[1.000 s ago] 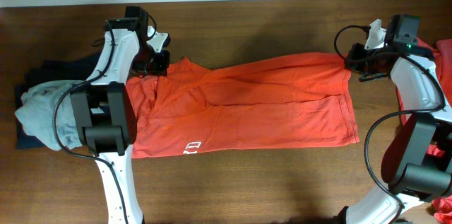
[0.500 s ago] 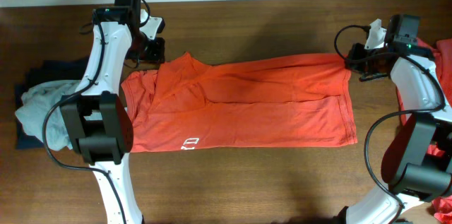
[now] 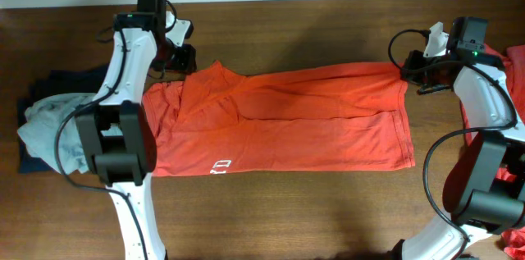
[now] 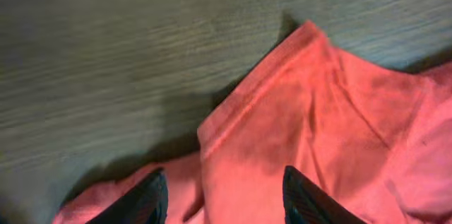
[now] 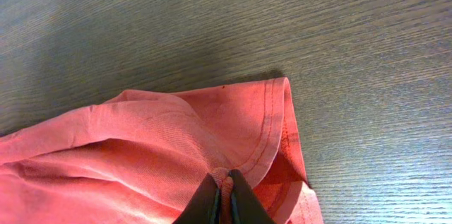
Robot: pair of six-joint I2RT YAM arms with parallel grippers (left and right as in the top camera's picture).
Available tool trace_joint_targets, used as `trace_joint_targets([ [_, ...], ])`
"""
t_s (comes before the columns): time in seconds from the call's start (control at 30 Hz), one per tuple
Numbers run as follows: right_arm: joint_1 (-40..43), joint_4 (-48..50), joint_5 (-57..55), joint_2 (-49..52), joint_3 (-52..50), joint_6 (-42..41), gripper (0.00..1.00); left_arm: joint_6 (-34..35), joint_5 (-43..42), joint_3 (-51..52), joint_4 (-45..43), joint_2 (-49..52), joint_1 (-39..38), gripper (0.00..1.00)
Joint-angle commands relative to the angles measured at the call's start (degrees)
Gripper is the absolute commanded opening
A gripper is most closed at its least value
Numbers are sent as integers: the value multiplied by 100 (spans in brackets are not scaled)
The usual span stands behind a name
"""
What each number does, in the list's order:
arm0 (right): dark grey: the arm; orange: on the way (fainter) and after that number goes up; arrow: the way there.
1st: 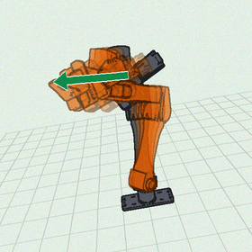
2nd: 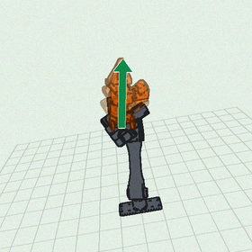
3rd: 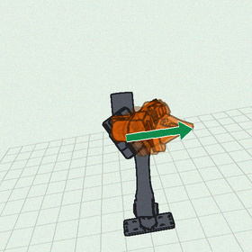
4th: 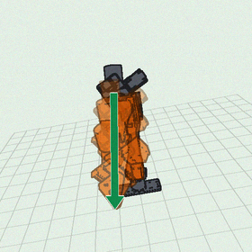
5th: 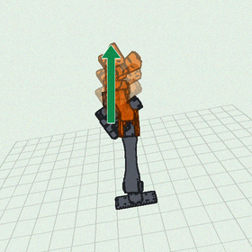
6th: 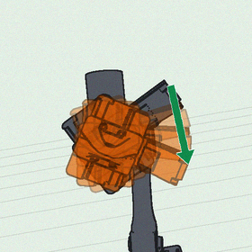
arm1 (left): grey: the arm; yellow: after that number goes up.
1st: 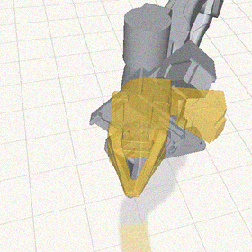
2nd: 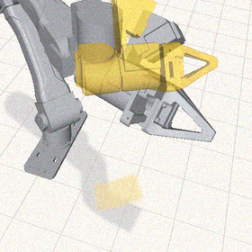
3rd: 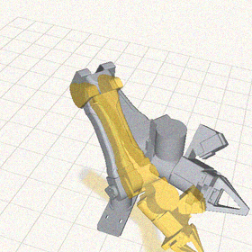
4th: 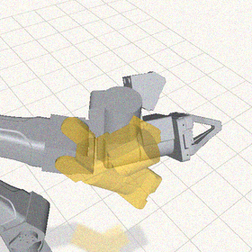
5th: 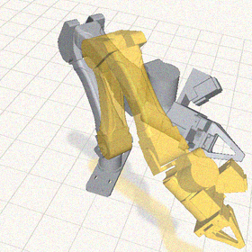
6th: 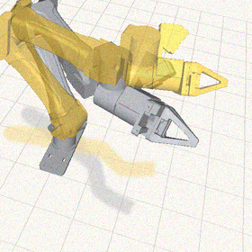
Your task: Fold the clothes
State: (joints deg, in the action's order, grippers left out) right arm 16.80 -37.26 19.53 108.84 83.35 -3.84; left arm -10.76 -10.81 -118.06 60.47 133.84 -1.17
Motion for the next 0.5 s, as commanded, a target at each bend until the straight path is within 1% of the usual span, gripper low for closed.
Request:
trace_joint_targets([
  [0.0, -28, 15, -52, -4, 22, 44, 8, -94, -186, 87, -81, 317, -35, 52],
  [0.17, -28, 15, -50, -4, 22, 44, 8, -114, -190, 87, -109, 424, -35, 51],
  [0.2, -28, 15, -50, -4, 22, 44, 8, -114, -190, 87, -109, 468, -35, 47],
  [0.23, -28, 15, -50, -4, 22, 44, 8, -114, -190, 87, -109, 485, -35, 42],
  [0.3, -28, 15, -50, -4, 22, 44, 8, -114, -190, 87, -114, 498, -39, 27],
  [0.33, -28, 17, -50, -4, 22, 44, 8, -114, -190, 87, -125, 498, -46, 25],
  [0.37, -28, 17, -50, -4, 22, 44, 8, -114, -188, 74, -129, 494, -55, 19],
  [0.47, -26, 17, -52, -4, 22, 44, 8, -111, -188, 48, -114, 490, -72, 11],
])
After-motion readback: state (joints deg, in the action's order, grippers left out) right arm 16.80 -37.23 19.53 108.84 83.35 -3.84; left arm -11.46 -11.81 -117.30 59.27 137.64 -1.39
